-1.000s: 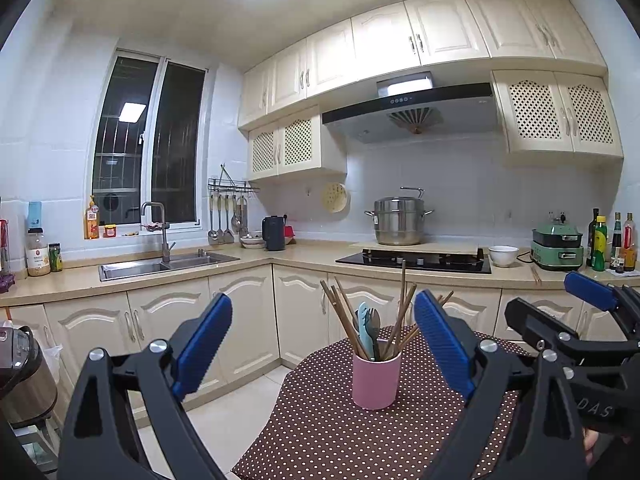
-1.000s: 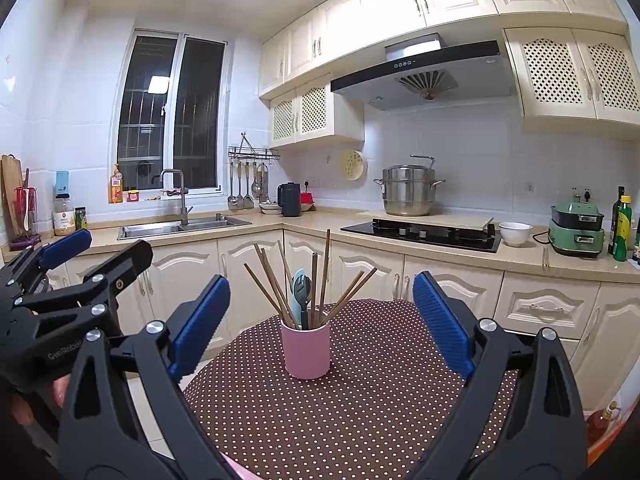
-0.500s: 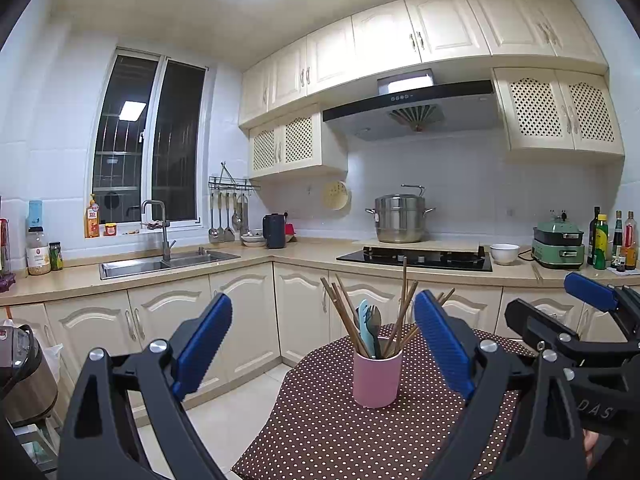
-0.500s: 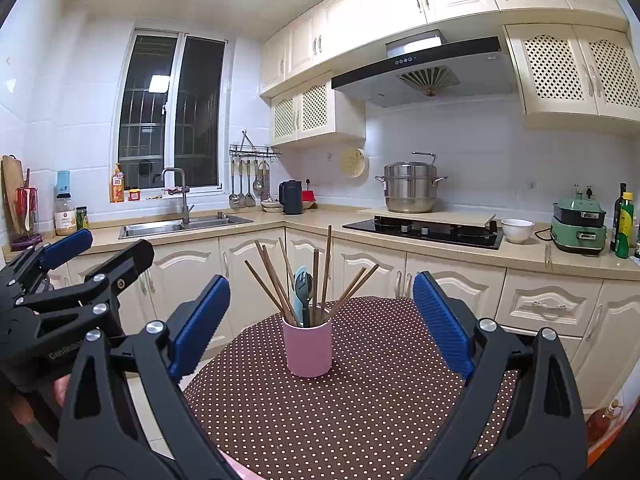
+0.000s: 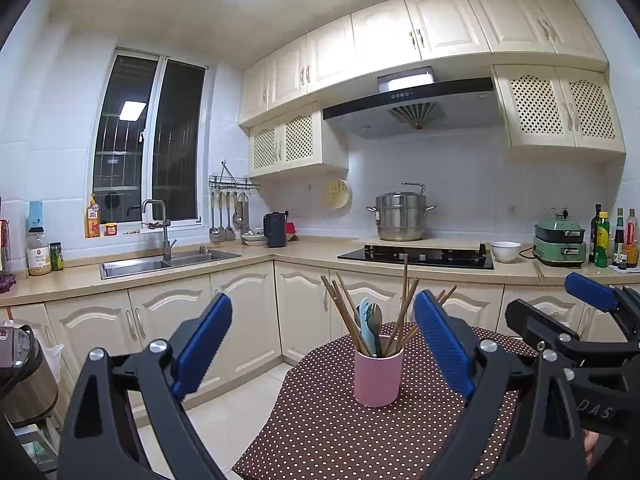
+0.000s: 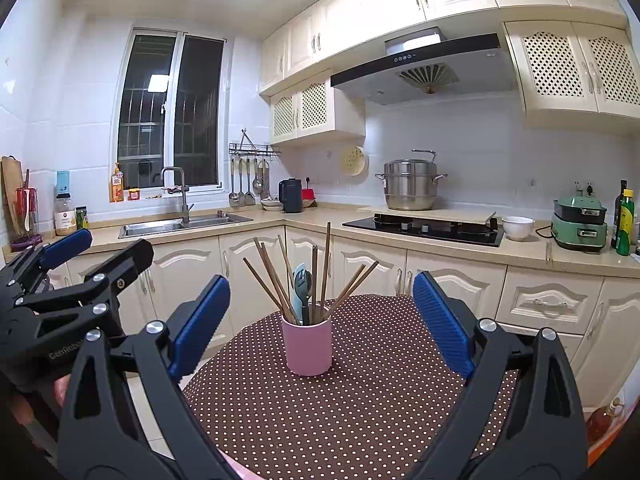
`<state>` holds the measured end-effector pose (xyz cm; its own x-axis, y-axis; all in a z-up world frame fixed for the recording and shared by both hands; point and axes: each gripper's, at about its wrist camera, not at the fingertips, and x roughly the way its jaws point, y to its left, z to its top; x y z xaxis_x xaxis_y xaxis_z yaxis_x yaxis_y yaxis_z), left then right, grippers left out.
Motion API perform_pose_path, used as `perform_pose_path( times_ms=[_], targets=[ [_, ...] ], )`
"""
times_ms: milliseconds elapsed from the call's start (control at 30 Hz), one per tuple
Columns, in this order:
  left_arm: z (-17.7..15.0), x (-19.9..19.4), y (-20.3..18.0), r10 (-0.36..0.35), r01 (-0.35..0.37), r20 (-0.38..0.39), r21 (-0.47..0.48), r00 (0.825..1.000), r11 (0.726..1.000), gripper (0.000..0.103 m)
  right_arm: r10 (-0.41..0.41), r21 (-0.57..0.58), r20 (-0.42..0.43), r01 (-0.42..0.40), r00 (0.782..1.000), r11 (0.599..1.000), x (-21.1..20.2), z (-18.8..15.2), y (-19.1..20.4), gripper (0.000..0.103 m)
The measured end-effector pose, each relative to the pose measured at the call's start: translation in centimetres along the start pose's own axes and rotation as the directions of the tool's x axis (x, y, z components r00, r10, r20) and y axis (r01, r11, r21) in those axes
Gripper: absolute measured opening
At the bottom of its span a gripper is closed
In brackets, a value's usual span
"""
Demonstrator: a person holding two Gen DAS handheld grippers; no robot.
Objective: Organize utensils
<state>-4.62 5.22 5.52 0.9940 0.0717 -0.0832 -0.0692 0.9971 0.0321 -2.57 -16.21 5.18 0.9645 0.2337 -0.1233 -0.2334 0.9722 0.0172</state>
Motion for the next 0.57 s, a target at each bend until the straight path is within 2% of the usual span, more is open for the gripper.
perform_pose_path(
  times_ms=[300,567],
  targets=[
    [-0.3,0.9,0.1,0.000,0.000,-0.007,0.010,1.000,1.000,0.091,-0.001,0.009,-0.009,0.002,1.000,1.000,0.5,-0.2,-0.4,0.091],
    [-1.3,2.9,-0.2,0.000,0.001,-0.069,0.015,0.998,1.000,0.091,-0.003,0.023,-0.048,0.004,0.999,1.000,2.0,-1.3,-1.0,0.091]
  ],
)
